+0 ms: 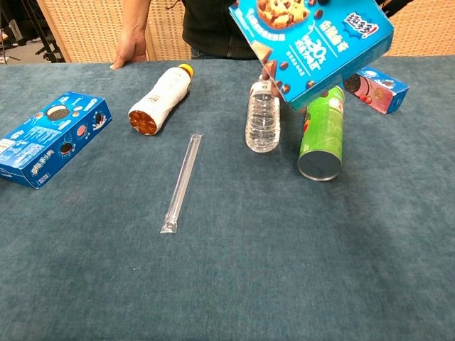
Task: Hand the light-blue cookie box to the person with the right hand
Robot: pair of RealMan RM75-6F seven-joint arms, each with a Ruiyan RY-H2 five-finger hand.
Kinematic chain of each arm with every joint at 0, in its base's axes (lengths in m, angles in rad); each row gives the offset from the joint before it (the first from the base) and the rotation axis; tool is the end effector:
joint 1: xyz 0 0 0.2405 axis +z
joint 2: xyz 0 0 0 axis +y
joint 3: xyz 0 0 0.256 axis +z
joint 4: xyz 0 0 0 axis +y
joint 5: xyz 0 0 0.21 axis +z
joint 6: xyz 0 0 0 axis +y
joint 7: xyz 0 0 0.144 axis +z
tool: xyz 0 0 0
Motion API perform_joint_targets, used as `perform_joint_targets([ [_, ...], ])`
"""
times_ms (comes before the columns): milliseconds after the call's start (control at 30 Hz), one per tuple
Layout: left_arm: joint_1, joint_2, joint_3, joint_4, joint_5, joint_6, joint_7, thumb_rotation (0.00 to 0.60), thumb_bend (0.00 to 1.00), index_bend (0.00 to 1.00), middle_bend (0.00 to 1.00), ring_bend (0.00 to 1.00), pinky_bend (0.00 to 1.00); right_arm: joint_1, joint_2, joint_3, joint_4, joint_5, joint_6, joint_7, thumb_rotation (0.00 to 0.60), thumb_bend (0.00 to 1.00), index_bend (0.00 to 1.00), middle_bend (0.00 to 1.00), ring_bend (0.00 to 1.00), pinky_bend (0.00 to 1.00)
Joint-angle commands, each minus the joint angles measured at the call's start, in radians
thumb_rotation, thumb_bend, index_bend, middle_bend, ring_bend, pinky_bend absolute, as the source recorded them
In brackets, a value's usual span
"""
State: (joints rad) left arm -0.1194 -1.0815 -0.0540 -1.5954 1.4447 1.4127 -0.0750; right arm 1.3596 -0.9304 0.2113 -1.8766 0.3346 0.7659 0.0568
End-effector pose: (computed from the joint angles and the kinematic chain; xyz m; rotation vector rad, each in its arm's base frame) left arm -0.3218 0.1932 0.1679 -1.3751 -0.9707 -0.8834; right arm -0.0474 -0.3960 0.1284 1.0263 -2.0015 0.9850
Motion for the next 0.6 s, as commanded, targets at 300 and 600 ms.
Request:
perform_joint_targets([
  [300,0.0,0.0,0.001,-0.001,0.002,0.0,-0.002,0.6,0.0,0.0,0.0,0.0,0.0,-0.11,-0.022,0.107,-0.057,-0.184,0.137,0.046,0.6,0.17,0.01,0.0,0.0,0.0],
  [600,0.001,0.003,0.002,-0.001,0.004,0.003,-0.011,0.6,0.0,0.0,0.0,0.0,0.0,-0.16,0.016,0.169,-0.136,-0.262,0.244,0.007,0.6,0.16,0.0,0.0,0.0,0.0],
])
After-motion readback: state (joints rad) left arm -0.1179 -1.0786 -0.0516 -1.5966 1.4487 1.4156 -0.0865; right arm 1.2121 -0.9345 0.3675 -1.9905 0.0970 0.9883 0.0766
